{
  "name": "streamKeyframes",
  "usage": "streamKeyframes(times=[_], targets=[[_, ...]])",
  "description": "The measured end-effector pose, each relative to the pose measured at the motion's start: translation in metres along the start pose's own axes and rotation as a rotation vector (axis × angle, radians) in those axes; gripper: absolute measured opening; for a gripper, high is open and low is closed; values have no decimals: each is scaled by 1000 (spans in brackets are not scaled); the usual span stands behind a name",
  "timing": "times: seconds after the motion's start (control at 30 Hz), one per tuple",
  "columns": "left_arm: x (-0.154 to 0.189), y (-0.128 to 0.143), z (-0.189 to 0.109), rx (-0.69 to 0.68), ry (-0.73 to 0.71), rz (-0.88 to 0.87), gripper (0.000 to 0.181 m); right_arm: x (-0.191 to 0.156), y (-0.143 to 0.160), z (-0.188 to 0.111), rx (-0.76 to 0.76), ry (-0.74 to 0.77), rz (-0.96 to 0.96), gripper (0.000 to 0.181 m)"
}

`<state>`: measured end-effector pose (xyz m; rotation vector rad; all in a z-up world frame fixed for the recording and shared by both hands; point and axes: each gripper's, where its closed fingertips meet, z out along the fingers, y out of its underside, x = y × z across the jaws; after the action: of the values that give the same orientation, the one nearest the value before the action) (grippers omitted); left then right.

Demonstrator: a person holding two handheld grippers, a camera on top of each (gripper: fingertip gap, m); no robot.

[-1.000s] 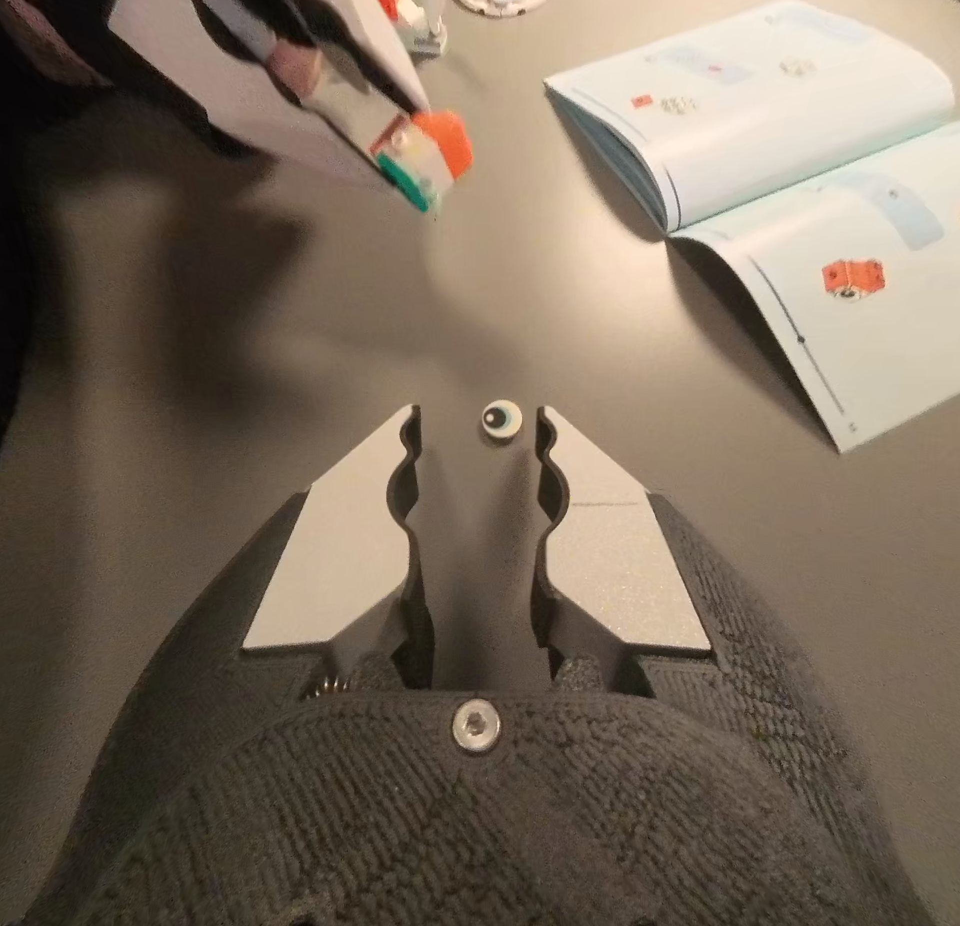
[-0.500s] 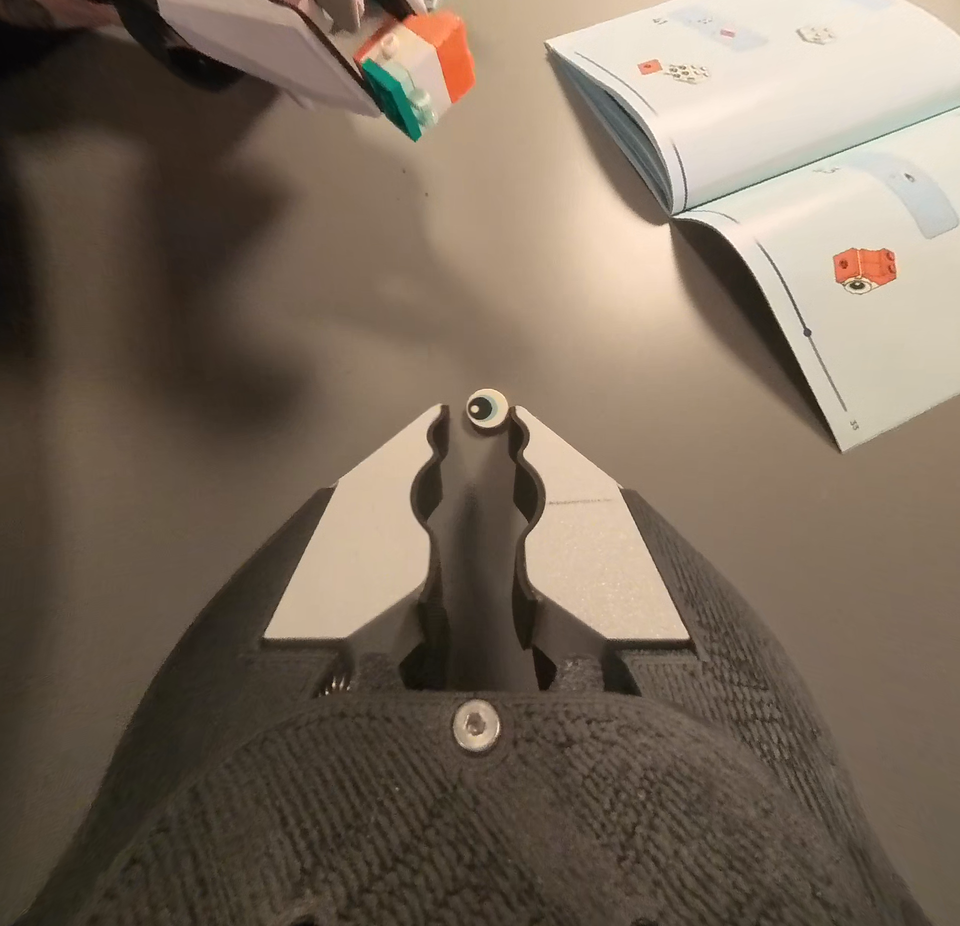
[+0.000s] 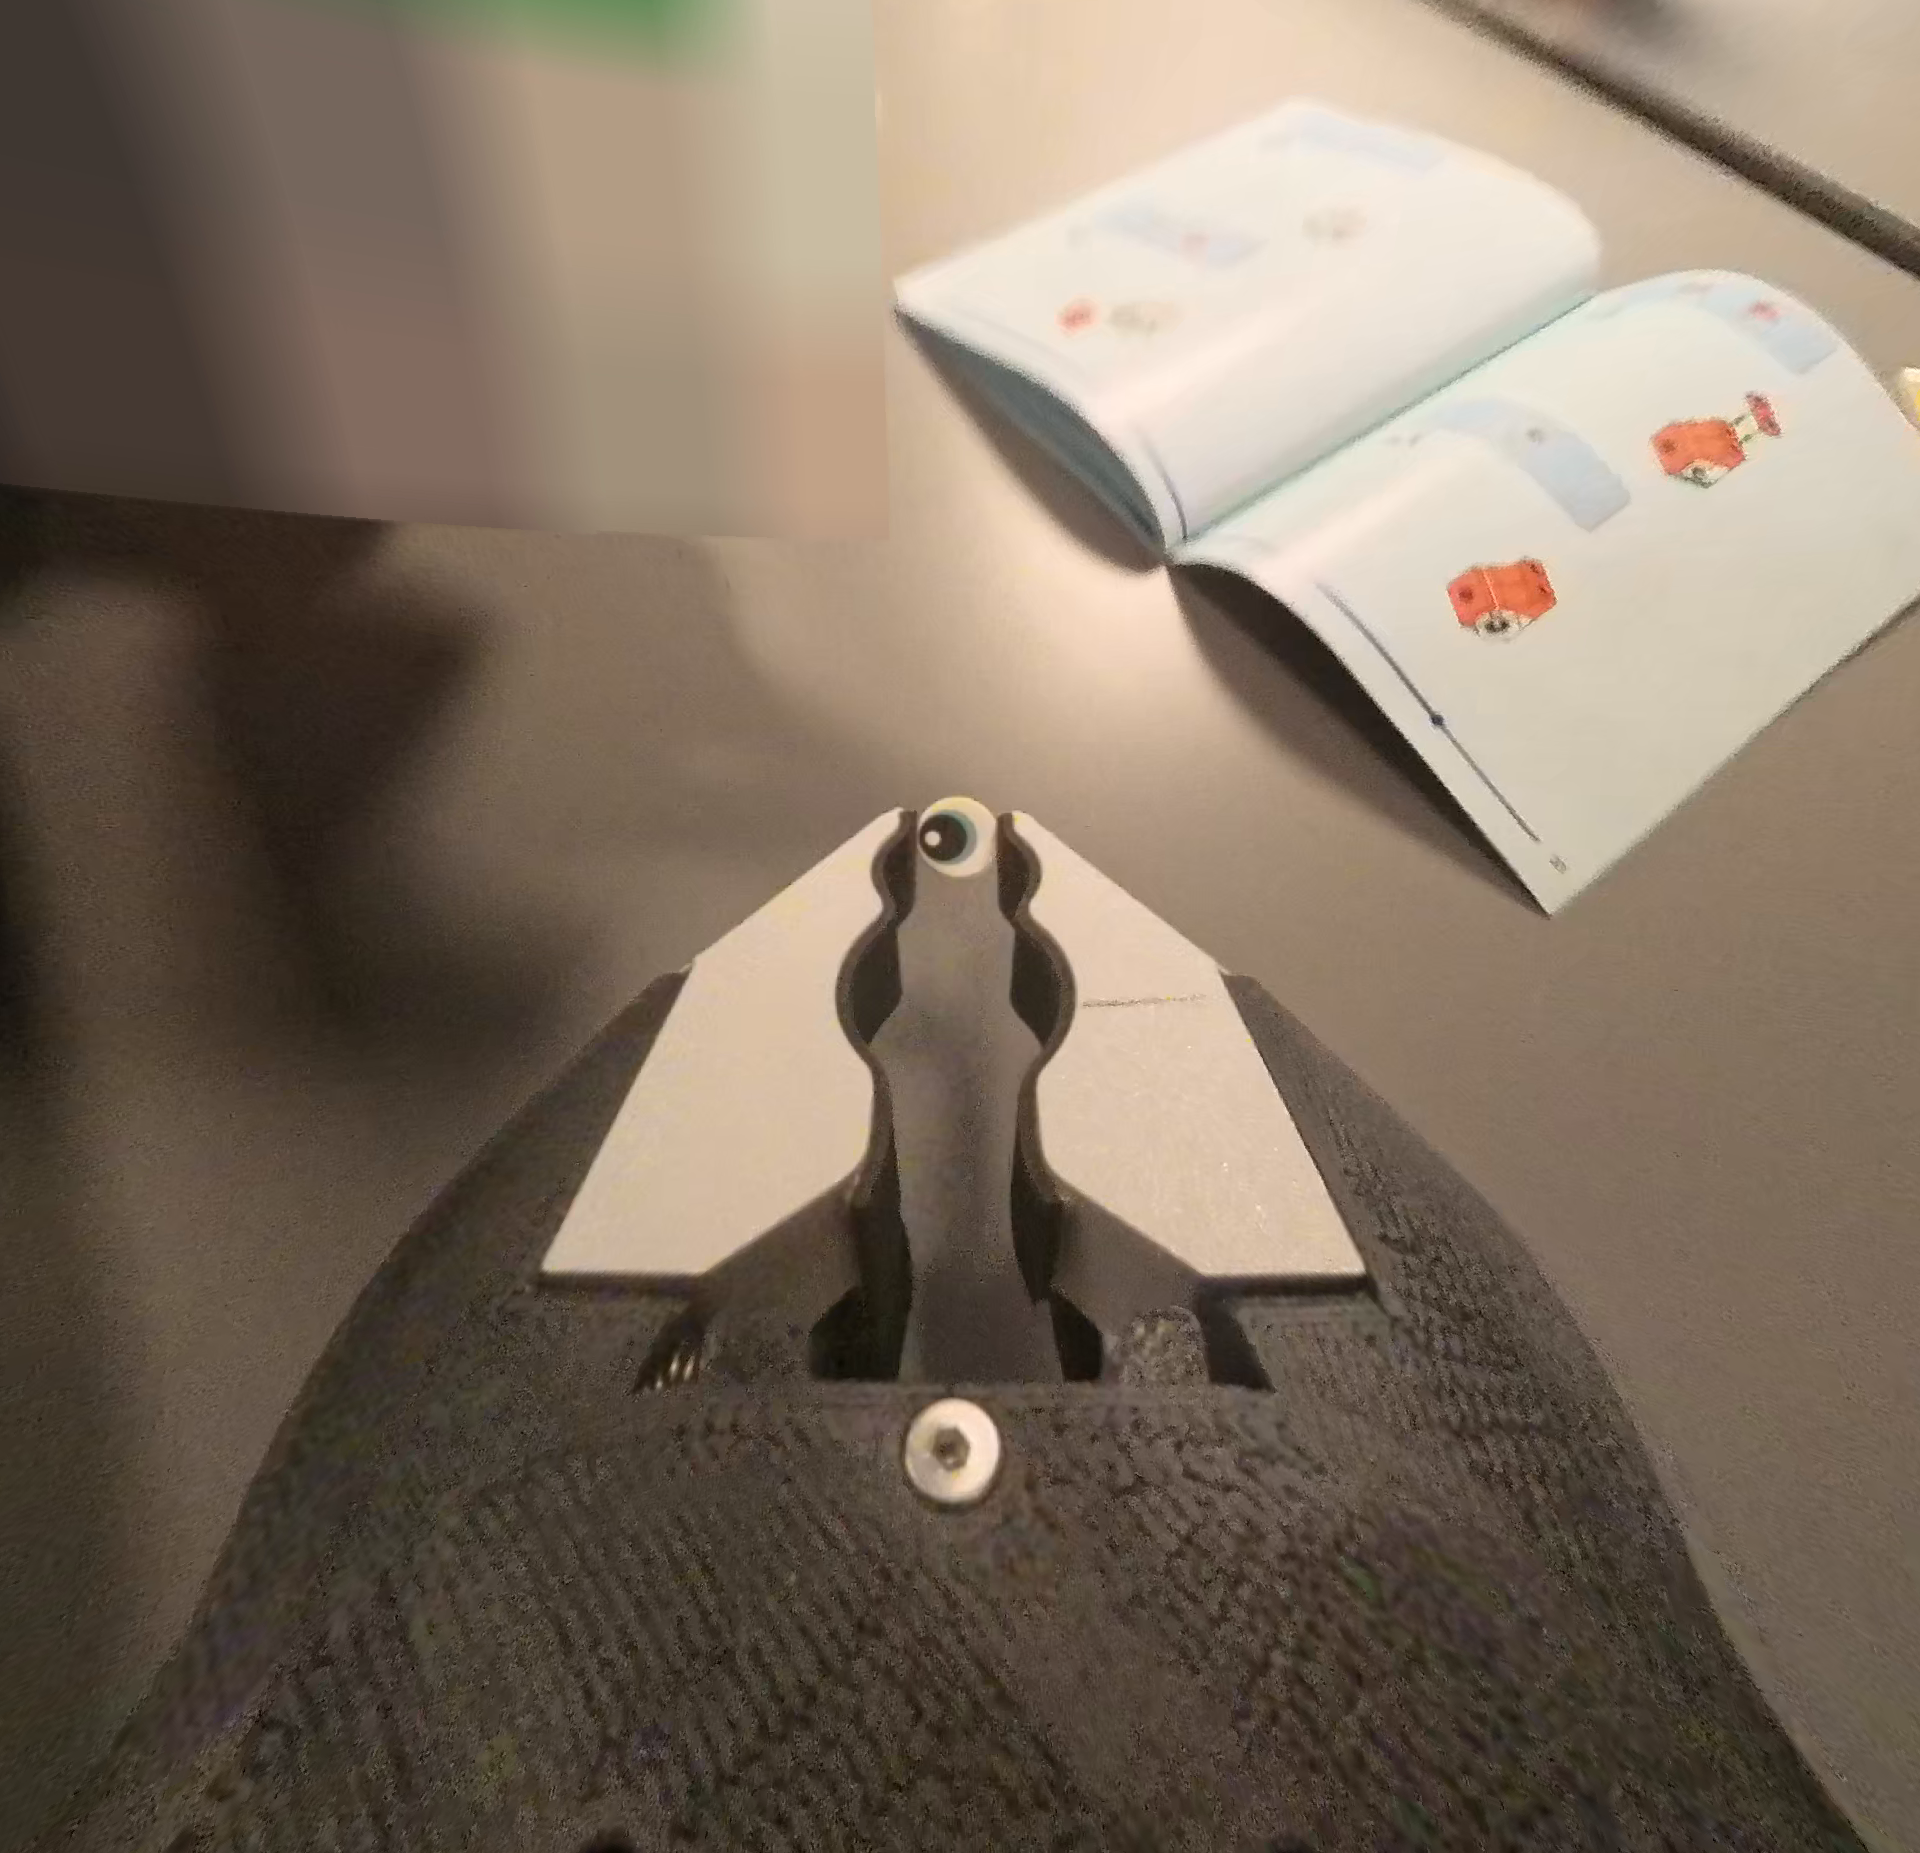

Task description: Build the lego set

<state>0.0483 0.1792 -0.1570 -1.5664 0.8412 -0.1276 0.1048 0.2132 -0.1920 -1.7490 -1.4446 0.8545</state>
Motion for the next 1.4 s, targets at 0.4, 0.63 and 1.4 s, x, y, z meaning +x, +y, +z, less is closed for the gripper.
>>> streamKeyframes(times=[0.4, 0.63, 1.4], targets=[[-8, -6, -3, 22, -68, 9, 17, -18, -74, -22, 533, -693, 1071, 13], [-7, -8, -3, 29, -63, 5, 17, -22, -77, -20, 541, -771, 1124, 13], [0, -3, -1, -7, 5, -42, 17, -53, -69, 20, 86, -28, -300, 13]])
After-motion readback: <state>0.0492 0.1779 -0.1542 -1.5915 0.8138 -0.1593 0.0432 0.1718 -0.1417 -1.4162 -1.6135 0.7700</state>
